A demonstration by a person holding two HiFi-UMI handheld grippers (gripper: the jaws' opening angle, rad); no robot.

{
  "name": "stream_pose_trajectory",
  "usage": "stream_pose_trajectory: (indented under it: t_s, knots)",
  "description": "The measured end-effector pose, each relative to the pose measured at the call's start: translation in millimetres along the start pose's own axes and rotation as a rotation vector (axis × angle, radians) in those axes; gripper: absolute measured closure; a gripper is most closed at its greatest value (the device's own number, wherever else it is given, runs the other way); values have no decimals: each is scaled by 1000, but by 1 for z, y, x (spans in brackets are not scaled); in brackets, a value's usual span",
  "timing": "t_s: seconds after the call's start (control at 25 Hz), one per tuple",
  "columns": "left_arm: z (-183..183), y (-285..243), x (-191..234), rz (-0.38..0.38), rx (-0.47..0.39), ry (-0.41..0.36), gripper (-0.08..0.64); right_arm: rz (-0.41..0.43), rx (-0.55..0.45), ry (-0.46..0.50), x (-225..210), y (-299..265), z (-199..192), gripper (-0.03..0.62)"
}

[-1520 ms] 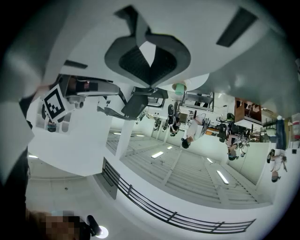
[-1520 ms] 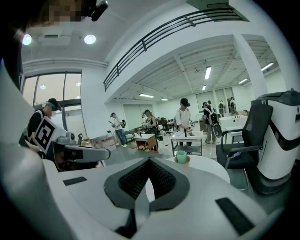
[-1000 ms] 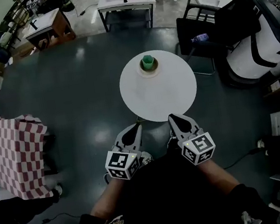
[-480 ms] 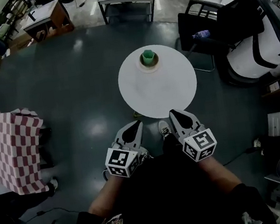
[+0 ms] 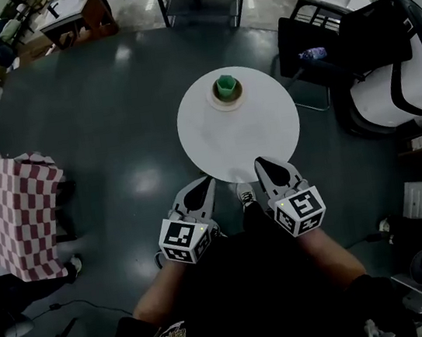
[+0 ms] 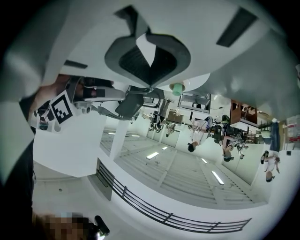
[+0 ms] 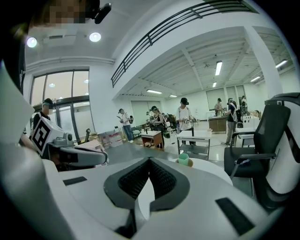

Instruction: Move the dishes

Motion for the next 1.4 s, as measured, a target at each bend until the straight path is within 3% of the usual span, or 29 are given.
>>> stream_pose_trajectory:
  t_s: [0.6,0.96,1.16,1.4]
  knots:
    - [15,-62,-2,76,-5,10,555,74,49,26,-64,-41,11,574]
    - [3,-106,5,112,11,27,555,95,81,16,-111,-76,4,574]
    - [-10,-133,6,117,43,33,555,101,87,78,-136,-97,3,571]
    - [-13,-157,7,127,57,54,555,127,101,43,-163,-123,-4,552]
Point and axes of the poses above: the fingertips, and each gripper's own axes: y backward along the fingers, x to its left, z out of its top, the point moved 4 cm from there along y, backward along the fingers, and after that the axes turned 12 degrees about z, right-handed, at the moved point
